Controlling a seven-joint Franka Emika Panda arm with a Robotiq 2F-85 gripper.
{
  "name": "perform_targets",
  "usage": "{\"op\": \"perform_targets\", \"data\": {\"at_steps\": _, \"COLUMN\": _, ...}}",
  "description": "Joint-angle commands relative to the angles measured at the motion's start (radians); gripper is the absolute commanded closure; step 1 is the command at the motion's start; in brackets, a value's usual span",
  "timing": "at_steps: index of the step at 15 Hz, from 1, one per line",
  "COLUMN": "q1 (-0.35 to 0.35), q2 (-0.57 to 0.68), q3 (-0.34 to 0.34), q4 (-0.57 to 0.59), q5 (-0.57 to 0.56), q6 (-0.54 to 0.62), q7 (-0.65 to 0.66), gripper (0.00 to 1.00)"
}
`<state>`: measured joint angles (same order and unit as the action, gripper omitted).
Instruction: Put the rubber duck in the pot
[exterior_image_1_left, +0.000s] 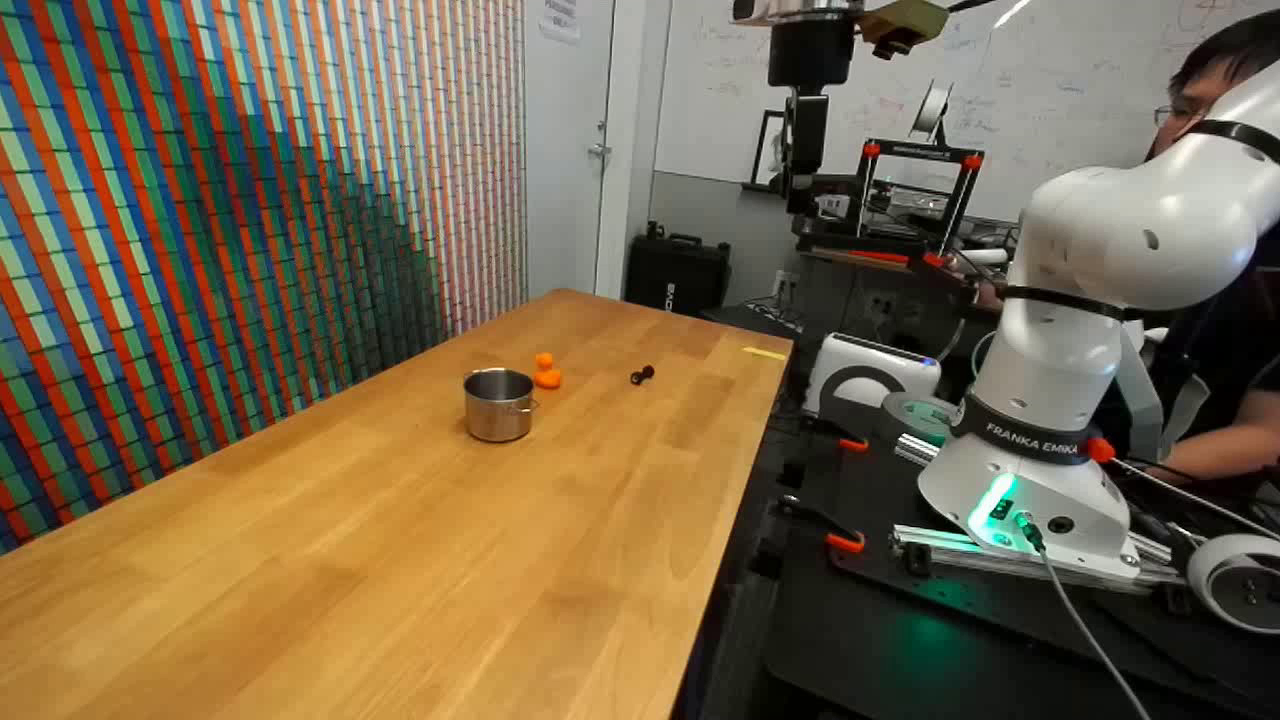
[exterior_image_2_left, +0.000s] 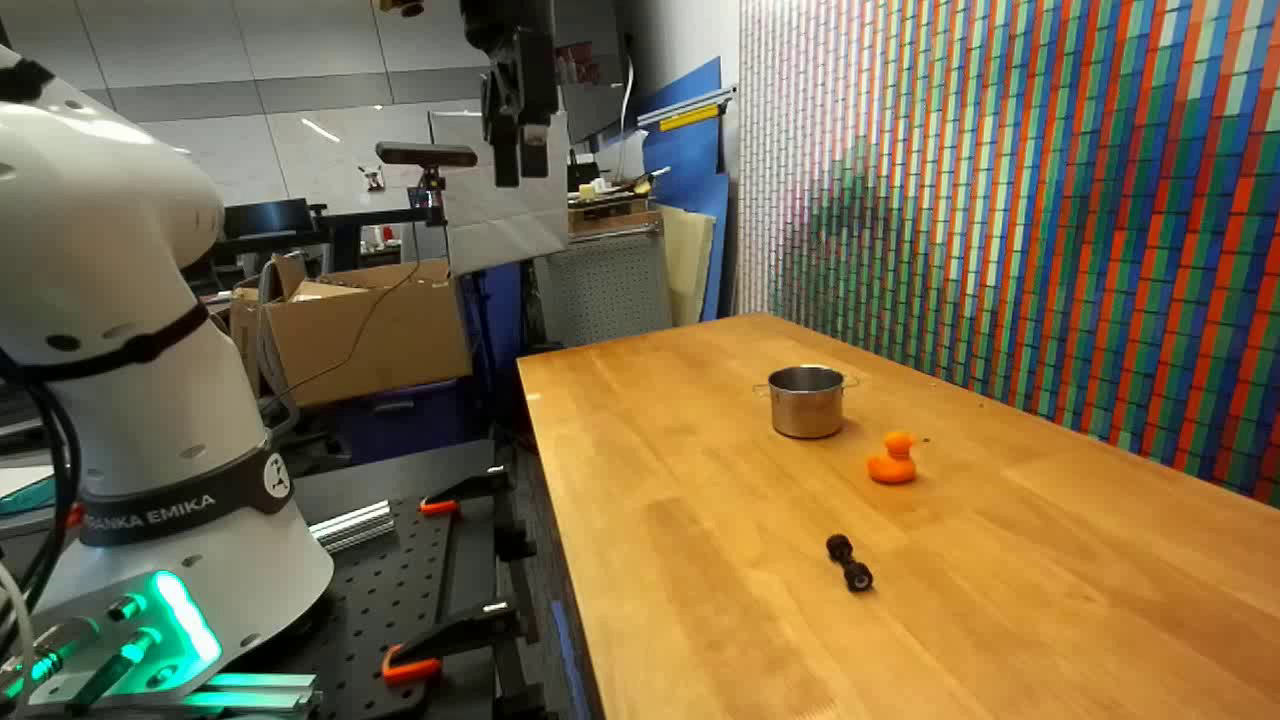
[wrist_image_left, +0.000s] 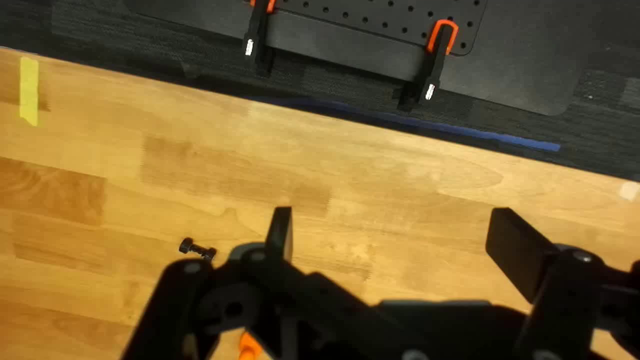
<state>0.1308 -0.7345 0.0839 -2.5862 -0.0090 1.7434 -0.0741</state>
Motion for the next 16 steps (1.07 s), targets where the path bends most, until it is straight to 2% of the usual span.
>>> {"op": "perform_targets", "data": {"at_steps": 1, "q1": 0.001, "q2": 0.0, "q3": -0.001, "q4": 0.003, "q5": -0.001, "q6": -0.001, "q7": 0.001, "gripper": 0.0}}
{"op": "perform_targets", "data": {"at_steps": 3, "q1": 0.001, "q2": -0.002, "q3": -0.001, "q4": 0.005, "q5": -0.001, "q6": -0.001, "q7": 0.001, "gripper": 0.0}}
{"op": "perform_targets", "data": {"at_steps": 5, "q1": -0.019, "q2": 0.07, "q3": -0.01, "q4": 0.028, "q5": -0.018, "q6": 0.088, "q7": 0.001, "gripper": 0.0}}
{"op": "perform_targets", "data": {"at_steps": 10, "q1": -0.097, "q2": 0.365, "q3": -0.033, "q4": 0.126, "q5": -0.085, "q6": 0.437, "q7": 0.034, "gripper": 0.0}}
{"op": "perform_targets", "data": {"at_steps": 13, "q1": -0.145, "q2": 0.552, "q3": -0.04, "q4": 0.217, "q5": -0.123, "q6": 0.567, "q7": 0.084, "gripper": 0.0}}
{"op": "perform_targets", "data": {"at_steps": 16, "q1": -0.173, "q2": 0.744, "q3": -0.057, "q4": 0.325, "q5": -0.156, "q6": 0.644, "q7": 0.148, "gripper": 0.0}}
